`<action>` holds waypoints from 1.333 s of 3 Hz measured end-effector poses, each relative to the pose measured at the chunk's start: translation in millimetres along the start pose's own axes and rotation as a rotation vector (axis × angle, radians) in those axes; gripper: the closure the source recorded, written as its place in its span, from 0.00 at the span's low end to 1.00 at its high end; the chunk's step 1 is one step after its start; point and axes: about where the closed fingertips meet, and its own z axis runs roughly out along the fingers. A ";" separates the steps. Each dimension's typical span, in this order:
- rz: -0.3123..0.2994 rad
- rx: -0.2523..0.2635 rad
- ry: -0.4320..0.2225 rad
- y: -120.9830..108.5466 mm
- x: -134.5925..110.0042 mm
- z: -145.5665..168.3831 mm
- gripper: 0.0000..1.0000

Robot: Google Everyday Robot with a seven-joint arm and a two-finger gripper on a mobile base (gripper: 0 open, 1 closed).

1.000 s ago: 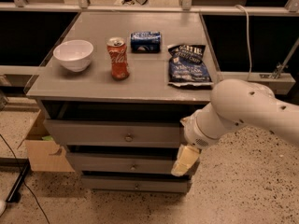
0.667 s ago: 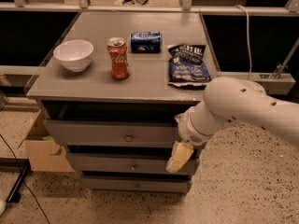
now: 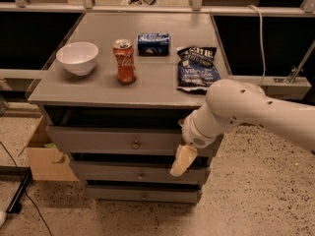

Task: Open top drawer

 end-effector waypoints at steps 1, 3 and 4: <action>-0.003 -0.009 0.000 0.5 0.4 4.7 0.00; -0.023 -0.045 -0.014 2.7 -0.9 23.5 0.00; -0.007 -0.068 -0.034 8.8 6.8 13.6 0.00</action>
Offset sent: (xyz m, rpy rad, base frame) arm 0.0024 0.0108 -0.0297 0.0047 0.0443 0.0426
